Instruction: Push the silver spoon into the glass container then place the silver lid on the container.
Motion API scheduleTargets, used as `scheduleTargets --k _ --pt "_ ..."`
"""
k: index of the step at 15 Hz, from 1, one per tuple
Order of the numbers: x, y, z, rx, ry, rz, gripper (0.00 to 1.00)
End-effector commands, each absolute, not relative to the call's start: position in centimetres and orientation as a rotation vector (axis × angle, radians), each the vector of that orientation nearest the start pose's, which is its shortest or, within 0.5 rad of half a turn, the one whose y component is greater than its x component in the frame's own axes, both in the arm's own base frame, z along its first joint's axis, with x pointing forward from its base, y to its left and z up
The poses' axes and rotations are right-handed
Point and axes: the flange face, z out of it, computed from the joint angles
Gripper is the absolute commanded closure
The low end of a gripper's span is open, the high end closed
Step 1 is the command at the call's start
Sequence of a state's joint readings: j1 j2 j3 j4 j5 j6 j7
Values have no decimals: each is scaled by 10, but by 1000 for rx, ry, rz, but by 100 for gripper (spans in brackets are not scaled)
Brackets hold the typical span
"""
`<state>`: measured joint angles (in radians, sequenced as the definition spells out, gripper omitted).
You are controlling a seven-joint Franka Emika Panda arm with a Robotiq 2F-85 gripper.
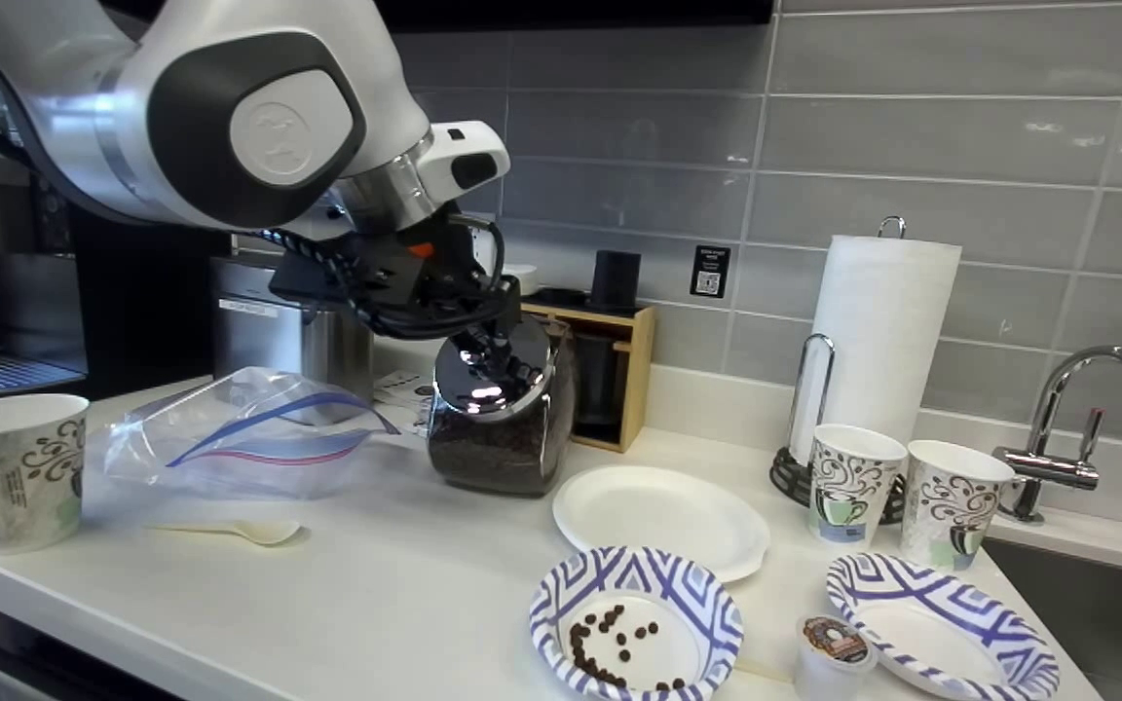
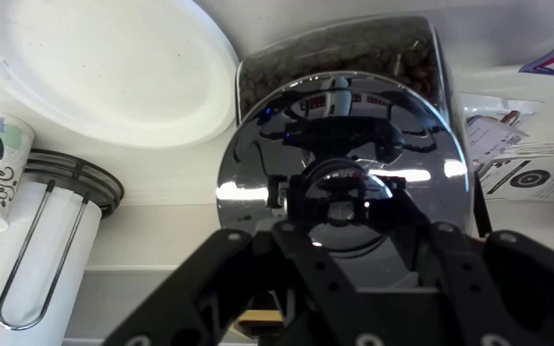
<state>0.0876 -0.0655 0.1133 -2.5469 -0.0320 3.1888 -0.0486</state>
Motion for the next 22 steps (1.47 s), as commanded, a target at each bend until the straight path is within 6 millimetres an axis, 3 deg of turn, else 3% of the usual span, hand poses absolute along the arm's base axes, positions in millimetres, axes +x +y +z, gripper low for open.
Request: scheduleTargets --k 1,2,3,7,12,16,18,22 --pt "492 96 366 -2888 -365 -1070 64" --pt "492 99 366 -2886 -358 -1061 29" --pt "492 98 367 -2890 -359 -1060 28" --pt "495 95 360 -2906 -351 -1019 1" --pt "496 99 360 -2902 -337 -1011 0" --pt "487 135 368 -2858 -361 -966 0" --pt "485 140 378 -2853 -367 -911 0" --pt "488 97 395 -2925 -344 -869 0"
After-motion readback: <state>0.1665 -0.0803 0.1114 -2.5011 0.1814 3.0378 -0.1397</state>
